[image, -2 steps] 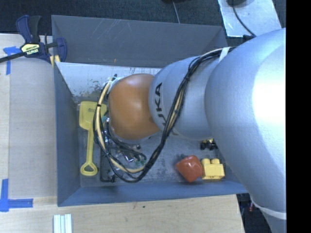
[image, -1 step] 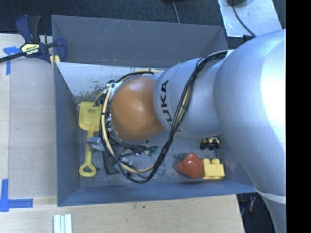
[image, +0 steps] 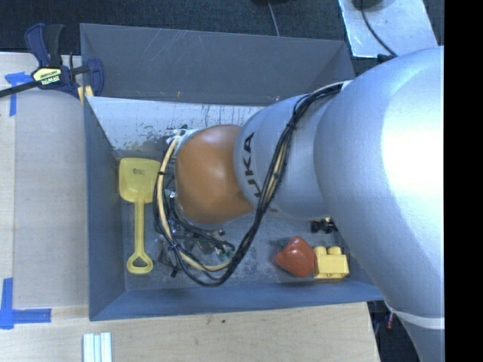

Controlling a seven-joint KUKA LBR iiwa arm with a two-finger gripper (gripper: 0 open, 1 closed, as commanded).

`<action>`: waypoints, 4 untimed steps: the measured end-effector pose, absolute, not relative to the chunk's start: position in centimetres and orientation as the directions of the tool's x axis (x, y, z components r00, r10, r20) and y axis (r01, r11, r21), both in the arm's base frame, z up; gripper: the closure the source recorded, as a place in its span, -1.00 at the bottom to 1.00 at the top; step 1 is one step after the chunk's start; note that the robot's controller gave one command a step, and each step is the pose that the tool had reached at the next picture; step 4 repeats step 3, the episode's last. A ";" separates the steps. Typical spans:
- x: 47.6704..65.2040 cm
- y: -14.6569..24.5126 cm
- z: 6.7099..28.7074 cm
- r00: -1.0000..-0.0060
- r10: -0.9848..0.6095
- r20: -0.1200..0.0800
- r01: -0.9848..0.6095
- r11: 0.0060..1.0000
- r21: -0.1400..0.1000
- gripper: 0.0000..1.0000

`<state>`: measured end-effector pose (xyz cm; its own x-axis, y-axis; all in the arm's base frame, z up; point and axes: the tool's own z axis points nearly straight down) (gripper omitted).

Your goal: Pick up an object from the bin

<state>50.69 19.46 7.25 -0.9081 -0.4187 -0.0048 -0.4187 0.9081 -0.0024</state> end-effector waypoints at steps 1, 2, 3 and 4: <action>50.7 19.5 7.3 -0.908 -0.419 -0.005 -0.419 0.908 -0.002 1.00; 50.6 19.4 8.3 -0.908 -0.418 -0.003 -0.418 0.908 -0.002 1.00; 50.6 19.4 10.6 -0.909 -0.418 -0.002 -0.418 0.909 -0.002 1.00; 50.6 19.4 10.6 -0.909 -0.418 -0.002 -0.418 0.909 -0.002 1.00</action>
Offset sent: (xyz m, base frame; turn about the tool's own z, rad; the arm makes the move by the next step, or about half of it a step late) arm 0.0001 0.0000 0.0233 0.0000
